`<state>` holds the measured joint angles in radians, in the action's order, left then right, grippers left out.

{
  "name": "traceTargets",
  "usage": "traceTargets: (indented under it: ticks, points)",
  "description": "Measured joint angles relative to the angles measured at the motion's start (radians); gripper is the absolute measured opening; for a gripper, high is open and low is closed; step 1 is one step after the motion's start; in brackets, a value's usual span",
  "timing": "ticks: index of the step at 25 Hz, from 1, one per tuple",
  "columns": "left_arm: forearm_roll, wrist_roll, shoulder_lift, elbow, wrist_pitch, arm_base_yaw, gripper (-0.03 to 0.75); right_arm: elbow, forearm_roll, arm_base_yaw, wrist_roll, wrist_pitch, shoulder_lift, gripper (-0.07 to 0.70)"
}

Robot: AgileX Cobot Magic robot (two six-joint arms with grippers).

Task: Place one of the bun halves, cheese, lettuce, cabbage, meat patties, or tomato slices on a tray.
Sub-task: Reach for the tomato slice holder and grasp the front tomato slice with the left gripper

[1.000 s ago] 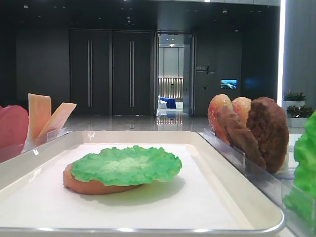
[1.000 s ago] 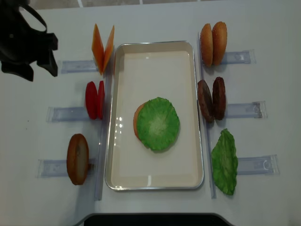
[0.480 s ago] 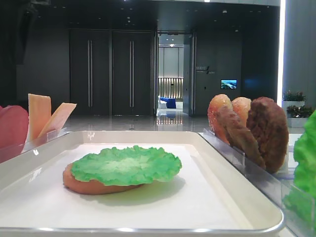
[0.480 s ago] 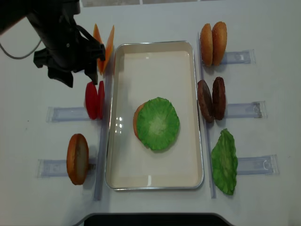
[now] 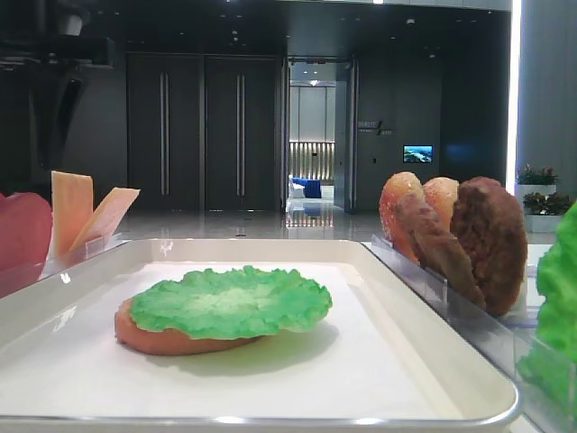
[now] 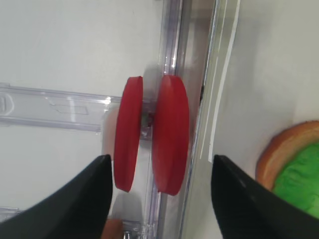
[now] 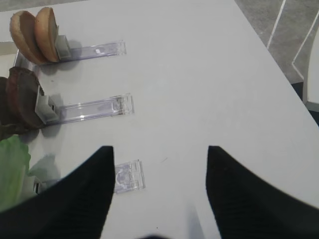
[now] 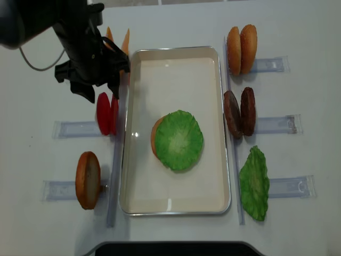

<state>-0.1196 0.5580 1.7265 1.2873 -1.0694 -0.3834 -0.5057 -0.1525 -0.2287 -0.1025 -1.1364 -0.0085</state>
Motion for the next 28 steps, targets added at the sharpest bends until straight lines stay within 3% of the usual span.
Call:
traceTargets:
  ticks: [7,28]
  points:
    - [0.033,0.004,0.03,0.0,0.039,0.0,0.472,0.0,0.0,0.0,0.0,0.0,0.0,0.391]
    - [0.042,0.004,0.128,0.003,0.064,0.0,0.471,0.0,0.0,0.0,0.0,0.0,0.0,0.391]
